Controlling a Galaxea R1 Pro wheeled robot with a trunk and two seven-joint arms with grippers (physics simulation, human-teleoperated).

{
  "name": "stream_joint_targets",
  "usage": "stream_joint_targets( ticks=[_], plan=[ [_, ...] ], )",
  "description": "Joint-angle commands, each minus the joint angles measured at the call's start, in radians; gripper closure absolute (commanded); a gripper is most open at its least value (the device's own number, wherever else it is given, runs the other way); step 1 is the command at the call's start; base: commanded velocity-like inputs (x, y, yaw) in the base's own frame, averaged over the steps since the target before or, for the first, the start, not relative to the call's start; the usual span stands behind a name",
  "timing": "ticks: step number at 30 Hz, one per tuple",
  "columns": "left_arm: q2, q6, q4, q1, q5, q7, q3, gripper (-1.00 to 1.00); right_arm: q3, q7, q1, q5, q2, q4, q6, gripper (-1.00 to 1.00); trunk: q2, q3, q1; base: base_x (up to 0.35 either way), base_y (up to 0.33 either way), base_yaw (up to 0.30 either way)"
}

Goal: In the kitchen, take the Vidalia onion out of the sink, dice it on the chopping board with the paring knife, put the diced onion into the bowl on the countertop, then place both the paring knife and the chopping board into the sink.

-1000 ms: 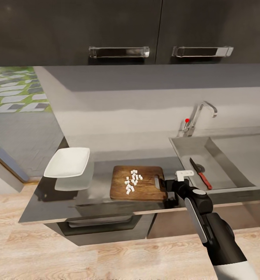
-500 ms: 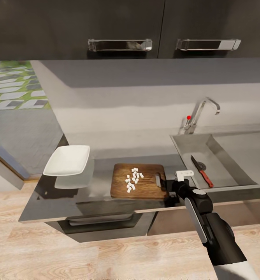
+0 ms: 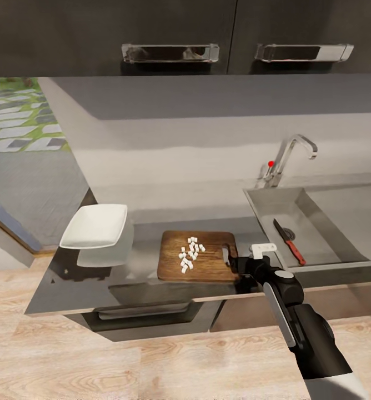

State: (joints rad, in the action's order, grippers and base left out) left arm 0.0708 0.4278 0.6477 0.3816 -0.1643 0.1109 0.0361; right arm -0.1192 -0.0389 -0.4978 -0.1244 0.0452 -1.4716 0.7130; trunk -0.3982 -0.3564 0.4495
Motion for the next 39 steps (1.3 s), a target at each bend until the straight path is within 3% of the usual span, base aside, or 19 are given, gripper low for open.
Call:
stream_joint_targets(
  ticks=[1, 13, 23, 24, 39],
  plan=[
    [0.000, -0.001, 0.001, 0.000, -0.011, 0.010, 0.002, -1.00, -0.001, -0.004, -0.001, -0.008, 0.001, -0.001, 0.005, -1.00, -0.002, -0.003, 0.001, 0.000, 0.000, 0.000],
    [0.000, 0.000, 0.001, 0.000, -0.011, 0.010, 0.002, -1.00, -0.001, -0.004, -0.001, -0.008, 0.001, -0.001, 0.007, -1.00, -0.002, -0.022, 0.001, 0.000, 0.000, 0.000],
    [0.000, 0.000, 0.001, 0.000, -0.011, 0.010, 0.002, -1.00, -0.001, -0.004, -0.001, -0.008, 0.001, -0.001, 0.019, -1.00, -0.002, -0.023, 0.001, 0.000, 0.000, 0.000],
    [0.000, 0.000, 0.001, 0.000, -0.011, 0.010, 0.002, -1.00, -0.001, -0.004, -0.001, -0.008, 0.001, -0.001, 0.019, 1.00, -0.002, -0.023, 0.001, 0.000, 0.000, 0.000],
    [0.000, 0.000, 0.001, 0.000, -0.011, 0.010, 0.002, -1.00, -0.001, -0.004, -0.001, -0.006, 0.001, -0.001, 0.019, 1.00, -0.002, -0.022, 0.001, 0.000, 0.000, 0.000]
  ],
)
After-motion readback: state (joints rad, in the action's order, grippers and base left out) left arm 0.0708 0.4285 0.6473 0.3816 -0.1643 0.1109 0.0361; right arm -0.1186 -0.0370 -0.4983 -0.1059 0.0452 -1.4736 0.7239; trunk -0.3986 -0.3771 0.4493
